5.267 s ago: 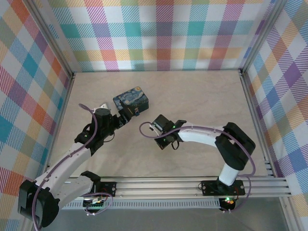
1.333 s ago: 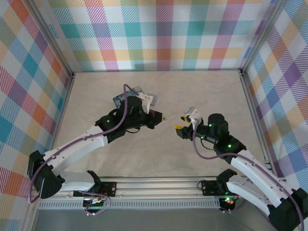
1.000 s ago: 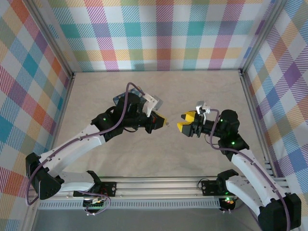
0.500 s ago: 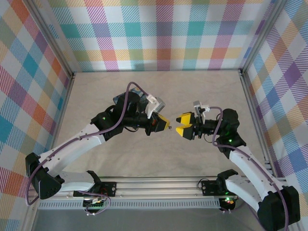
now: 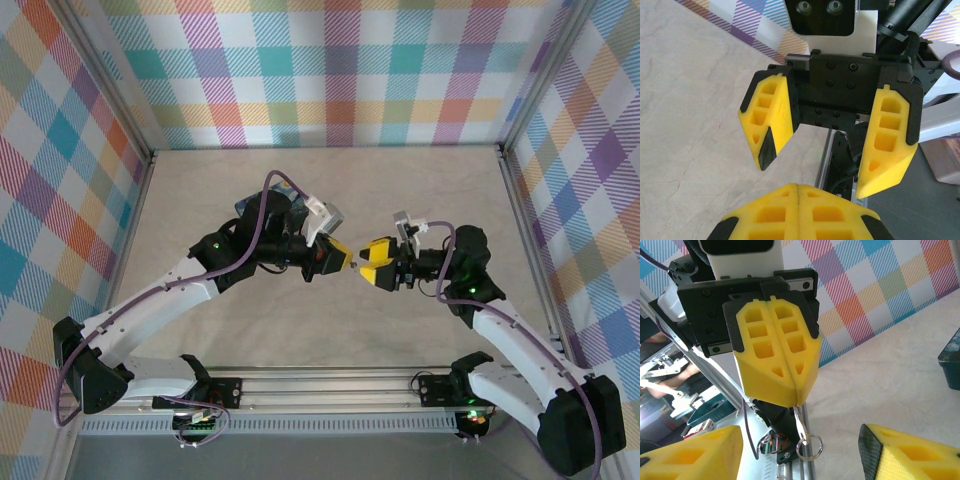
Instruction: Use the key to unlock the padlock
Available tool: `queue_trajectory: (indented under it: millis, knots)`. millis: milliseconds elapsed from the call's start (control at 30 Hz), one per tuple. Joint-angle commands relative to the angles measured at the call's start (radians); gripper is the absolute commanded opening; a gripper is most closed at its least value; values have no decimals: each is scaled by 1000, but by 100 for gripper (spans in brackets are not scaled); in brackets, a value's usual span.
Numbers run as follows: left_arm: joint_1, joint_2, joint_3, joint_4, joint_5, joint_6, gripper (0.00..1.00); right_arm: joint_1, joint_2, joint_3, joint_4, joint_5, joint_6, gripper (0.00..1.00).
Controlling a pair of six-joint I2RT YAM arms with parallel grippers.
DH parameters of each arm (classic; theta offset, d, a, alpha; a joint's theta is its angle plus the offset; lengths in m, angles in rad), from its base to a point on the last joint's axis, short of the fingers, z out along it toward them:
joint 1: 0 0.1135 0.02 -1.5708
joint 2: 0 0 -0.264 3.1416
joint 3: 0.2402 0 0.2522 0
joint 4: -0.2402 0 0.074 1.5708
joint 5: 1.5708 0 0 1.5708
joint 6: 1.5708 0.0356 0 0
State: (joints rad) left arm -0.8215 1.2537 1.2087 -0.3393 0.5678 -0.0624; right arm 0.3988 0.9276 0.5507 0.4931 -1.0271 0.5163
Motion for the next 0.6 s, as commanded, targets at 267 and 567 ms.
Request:
queue_trajectory:
  millis: [267, 567]
  knots:
    - [4, 14, 35, 18, 13, 7, 0, 40, 27, 8, 14, -20, -21, 50]
    - [3, 14, 32, 24, 0, 1, 0, 48, 35, 12, -9, -12, -33, 35]
